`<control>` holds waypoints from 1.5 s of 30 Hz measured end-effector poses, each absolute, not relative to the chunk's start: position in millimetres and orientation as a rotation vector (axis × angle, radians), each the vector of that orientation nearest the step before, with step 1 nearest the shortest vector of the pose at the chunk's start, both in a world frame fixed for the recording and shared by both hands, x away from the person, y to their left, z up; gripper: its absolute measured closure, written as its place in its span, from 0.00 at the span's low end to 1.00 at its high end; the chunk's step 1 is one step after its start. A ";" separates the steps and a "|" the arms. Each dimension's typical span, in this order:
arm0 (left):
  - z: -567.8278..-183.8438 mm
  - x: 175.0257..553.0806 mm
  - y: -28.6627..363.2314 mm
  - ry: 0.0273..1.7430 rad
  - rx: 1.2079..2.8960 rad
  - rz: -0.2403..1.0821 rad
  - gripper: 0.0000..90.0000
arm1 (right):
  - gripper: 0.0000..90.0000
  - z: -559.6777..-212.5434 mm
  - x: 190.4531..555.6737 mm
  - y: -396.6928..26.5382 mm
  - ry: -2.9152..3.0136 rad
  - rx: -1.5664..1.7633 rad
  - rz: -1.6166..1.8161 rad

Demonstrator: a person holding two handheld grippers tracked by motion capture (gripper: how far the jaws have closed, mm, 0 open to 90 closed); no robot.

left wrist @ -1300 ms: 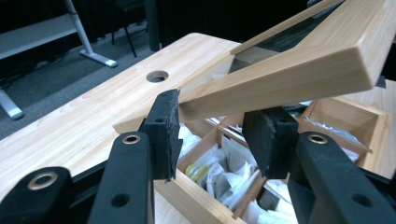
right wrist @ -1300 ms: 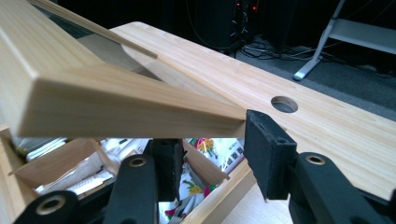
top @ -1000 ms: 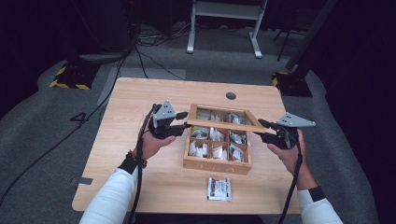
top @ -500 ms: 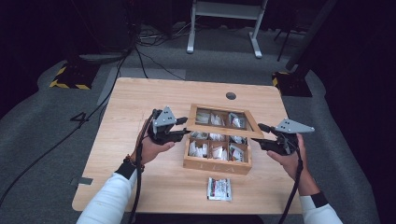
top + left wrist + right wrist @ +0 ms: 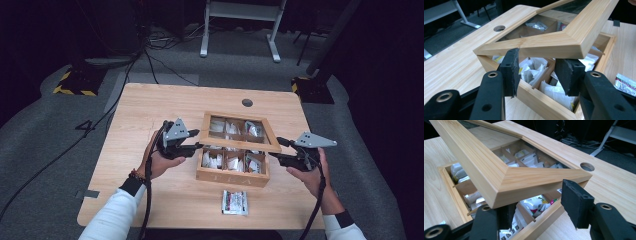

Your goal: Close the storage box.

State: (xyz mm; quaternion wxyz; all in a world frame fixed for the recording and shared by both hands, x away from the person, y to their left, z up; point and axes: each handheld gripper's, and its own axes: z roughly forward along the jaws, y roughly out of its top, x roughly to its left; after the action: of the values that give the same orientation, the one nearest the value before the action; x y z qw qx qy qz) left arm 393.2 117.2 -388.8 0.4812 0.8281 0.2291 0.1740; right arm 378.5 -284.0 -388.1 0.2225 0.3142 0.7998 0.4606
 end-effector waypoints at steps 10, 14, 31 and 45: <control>-399.9 389.9 114.9 0.548 2.073 0.413 0.61 | 0.41 -397.3 376.5 -283.0 2.307 0.858 1.233; -401.1 389.4 114.9 0.547 2.076 0.413 0.61 | 0.40 -399.0 375.0 -283.6 2.313 0.853 1.253; -414.2 383.6 118.2 0.537 2.127 0.385 0.61 | 0.29 -402.4 358.6 -281.7 2.355 0.803 1.278; -428.0 377.6 118.6 0.539 2.173 0.359 0.58 | 0.28 -412.9 353.0 -278.6 2.394 0.798 1.210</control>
State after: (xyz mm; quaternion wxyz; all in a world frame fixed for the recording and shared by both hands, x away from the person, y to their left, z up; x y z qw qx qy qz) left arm 377.6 118.6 -428.0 0.4235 0.8682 0.2153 0.1435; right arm 353.0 -278.6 -412.9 0.1708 0.2810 0.8429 0.4259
